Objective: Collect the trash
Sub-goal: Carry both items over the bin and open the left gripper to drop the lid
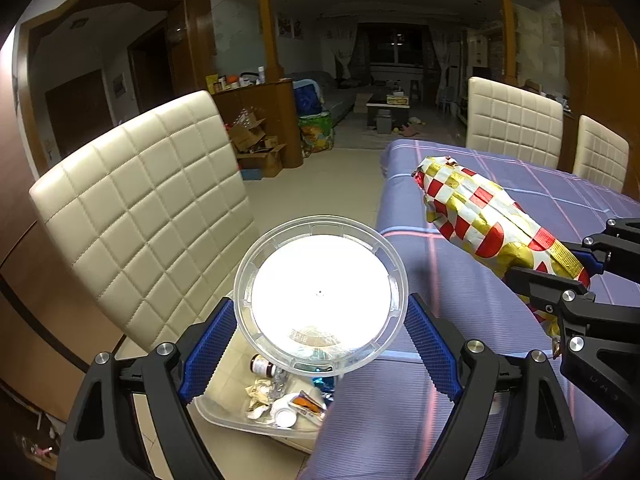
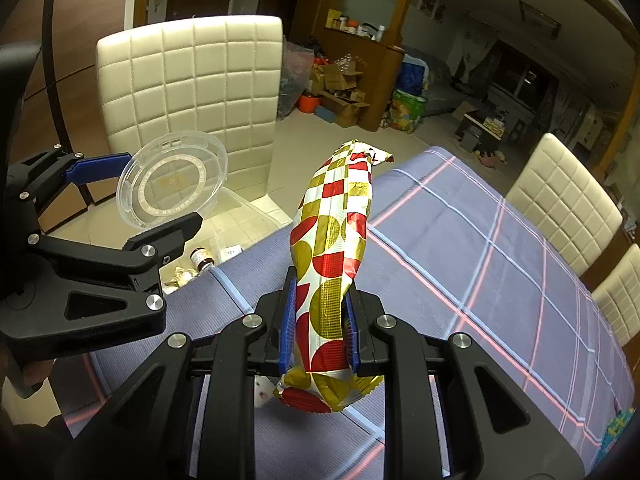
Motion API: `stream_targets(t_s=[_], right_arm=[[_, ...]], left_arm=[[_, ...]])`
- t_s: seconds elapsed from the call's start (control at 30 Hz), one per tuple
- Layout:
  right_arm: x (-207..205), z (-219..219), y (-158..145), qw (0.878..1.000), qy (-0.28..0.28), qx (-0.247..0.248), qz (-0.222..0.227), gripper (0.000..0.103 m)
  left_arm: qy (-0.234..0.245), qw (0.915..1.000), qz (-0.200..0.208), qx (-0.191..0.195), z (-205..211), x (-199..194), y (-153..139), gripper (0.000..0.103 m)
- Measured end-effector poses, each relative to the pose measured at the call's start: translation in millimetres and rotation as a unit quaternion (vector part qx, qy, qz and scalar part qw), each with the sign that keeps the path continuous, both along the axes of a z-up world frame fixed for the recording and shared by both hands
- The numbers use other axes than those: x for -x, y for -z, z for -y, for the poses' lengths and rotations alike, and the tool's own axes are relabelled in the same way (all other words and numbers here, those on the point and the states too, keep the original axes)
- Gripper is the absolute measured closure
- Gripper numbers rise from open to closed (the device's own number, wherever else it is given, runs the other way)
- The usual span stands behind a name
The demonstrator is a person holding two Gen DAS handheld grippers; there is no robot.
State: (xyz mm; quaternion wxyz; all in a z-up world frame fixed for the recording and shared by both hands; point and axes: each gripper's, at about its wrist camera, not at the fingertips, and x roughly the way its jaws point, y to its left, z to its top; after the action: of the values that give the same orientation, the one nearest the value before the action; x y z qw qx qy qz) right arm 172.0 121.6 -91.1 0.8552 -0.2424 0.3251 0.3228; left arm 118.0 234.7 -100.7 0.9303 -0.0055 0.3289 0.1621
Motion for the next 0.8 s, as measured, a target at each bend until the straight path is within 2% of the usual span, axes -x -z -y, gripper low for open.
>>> stream_targets(t_s=[0.4, 0.8], right_arm=[[-14, -40, 10, 1.0, -0.022, 0.005, -0.009, 0.081], [-39, -49, 25, 1.0, -0.014, 0.005, -0.026, 0.081]], left_arm=[[-0.048, 0.9986, -0.017, 0.008, -50, -7, 18, 0.02], [-0.065, 0.9958, -0.041, 0.049, -83, -30, 42, 0.019]])
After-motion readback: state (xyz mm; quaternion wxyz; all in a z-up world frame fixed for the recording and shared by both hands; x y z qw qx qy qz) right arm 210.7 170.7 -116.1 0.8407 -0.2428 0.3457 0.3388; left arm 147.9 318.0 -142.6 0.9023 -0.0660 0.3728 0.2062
